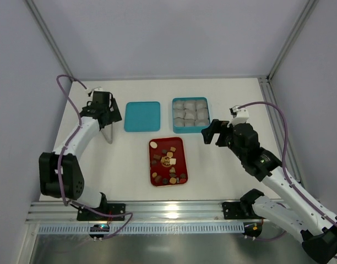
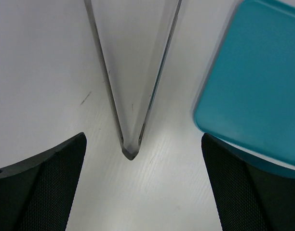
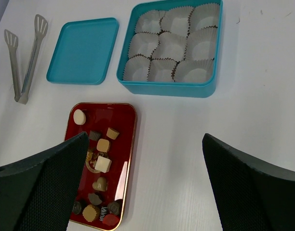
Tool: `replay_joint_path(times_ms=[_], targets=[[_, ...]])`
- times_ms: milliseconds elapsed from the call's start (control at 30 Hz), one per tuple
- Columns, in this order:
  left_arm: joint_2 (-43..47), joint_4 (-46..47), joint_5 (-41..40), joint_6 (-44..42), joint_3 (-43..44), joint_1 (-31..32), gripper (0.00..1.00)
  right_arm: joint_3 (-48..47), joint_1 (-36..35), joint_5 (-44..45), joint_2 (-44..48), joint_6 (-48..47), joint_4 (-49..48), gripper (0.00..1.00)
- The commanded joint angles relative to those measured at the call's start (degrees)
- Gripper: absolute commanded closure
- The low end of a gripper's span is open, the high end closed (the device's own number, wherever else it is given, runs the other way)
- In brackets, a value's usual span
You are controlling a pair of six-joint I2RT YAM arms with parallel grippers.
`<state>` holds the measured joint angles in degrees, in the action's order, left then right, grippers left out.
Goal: Pack the chocolate
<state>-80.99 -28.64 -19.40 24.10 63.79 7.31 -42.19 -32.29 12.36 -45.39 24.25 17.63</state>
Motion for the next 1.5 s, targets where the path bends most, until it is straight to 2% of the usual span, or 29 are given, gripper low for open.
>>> replay_joint_path(times_ms=[0, 200, 1000, 1467], targets=[[-7.5, 3.5, 1.5, -0.5, 3.4, -0.8, 0.00, -0.4, -0.2, -3.0, 0.6, -0.4, -2.0, 0.00], [-15.5, 6.4, 1.7, -0.1, 4.2, -3.3, 0.00, -0.7, -0.2, -5.2, 0.4, -1.7, -0.9, 0.00], [-29.0, 9.2, 9.9, -5.0, 7.7, -10.4, 0.02, 2.0, -0.2, -6.8, 0.0, -0.4, -1.5, 0.00], [-31.2, 6.9, 11.5, -4.0, 8.0, -10.4, 0.16, 3.2, -0.2, -7.1, 1.4, 2.2, -1.5, 0.00]])
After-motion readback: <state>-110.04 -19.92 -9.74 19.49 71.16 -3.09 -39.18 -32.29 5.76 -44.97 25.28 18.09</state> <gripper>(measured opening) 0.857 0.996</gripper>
